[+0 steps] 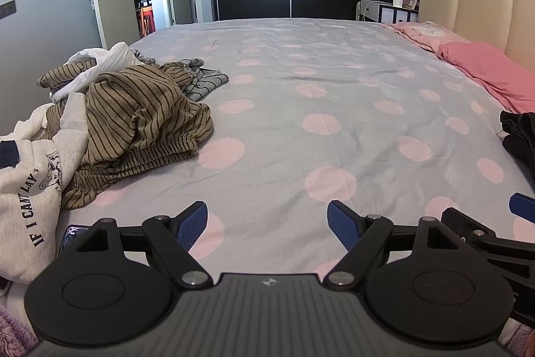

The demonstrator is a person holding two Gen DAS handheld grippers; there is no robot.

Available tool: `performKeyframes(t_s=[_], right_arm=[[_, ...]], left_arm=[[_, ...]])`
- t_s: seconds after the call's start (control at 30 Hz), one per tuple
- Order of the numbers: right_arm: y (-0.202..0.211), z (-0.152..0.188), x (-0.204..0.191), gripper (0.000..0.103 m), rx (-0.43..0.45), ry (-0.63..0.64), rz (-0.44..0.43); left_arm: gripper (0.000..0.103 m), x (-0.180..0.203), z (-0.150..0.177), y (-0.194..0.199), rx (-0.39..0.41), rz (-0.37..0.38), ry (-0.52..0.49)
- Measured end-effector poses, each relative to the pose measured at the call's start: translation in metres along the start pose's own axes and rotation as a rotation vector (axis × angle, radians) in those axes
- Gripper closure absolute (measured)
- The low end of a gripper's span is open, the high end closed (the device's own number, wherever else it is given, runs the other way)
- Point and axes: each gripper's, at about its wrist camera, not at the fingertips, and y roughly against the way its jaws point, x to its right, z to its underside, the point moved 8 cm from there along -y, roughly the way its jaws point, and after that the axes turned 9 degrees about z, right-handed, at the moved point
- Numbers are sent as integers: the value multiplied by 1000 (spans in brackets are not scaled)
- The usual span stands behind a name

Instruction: Fold clothes

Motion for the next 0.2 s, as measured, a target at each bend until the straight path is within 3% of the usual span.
performKeyframes(t_s=[0.2], right_arm=[[1, 0, 1, 15, -2, 0, -2]], left_arm=[[24, 0, -1, 1, 11, -8, -8]])
